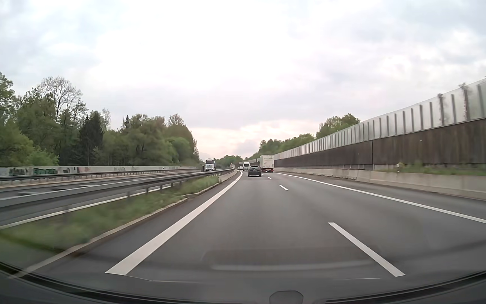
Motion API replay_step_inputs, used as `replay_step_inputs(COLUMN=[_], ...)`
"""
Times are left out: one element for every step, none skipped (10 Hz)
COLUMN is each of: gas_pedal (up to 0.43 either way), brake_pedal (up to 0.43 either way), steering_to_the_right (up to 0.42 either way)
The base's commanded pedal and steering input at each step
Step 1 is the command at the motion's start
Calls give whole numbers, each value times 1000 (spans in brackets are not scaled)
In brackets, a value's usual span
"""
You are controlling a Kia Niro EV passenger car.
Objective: Follow the waypoints while adhering to traffic rules and regulations
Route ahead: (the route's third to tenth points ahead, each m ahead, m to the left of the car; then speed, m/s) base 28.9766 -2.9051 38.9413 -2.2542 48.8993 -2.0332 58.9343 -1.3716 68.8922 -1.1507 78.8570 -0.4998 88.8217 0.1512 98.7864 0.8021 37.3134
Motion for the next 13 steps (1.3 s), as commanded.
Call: replay_step_inputs(gas_pedal=[0,0,0,0,0,0,0,0,0,0,0,0,0], brake_pedal=[0,0,0,0,0,0,0,0,0,0,0,0,0], steering_to_the_right=[-9,-9,-8,-9,-9,-9,-8,-9,-8,-9,-8,-6,-5])
